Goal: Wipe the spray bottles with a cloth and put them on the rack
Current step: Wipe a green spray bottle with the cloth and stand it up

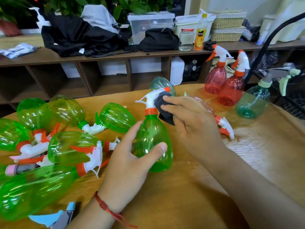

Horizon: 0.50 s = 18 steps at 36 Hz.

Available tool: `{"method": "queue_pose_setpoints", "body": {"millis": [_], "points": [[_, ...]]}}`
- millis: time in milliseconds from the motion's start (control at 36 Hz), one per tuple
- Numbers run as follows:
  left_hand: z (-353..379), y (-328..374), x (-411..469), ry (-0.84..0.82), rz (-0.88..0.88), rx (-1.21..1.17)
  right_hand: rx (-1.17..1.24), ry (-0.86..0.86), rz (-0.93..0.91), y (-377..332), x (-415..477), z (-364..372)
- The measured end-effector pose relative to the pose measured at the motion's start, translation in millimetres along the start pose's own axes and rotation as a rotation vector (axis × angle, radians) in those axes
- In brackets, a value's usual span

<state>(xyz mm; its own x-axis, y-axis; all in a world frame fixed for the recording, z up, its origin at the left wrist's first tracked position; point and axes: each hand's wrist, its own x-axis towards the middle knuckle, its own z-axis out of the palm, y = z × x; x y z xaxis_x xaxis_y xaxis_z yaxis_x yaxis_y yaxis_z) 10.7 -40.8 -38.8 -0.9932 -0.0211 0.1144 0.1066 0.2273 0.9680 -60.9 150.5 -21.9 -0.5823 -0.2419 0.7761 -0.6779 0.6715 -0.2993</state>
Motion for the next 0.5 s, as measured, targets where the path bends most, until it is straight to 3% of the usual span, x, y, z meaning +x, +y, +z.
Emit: {"method": "queue_pose_setpoints", "body": {"millis": [250, 500], "points": [[6, -4, 0, 0.036, -0.048, 0.012, -0.119, -0.132, -0.065, 13, 4, -11], [7, -4, 0, 0.068, -0.038, 0.029, -0.063, -0.059, -0.051, 26, 3, -20]]}}
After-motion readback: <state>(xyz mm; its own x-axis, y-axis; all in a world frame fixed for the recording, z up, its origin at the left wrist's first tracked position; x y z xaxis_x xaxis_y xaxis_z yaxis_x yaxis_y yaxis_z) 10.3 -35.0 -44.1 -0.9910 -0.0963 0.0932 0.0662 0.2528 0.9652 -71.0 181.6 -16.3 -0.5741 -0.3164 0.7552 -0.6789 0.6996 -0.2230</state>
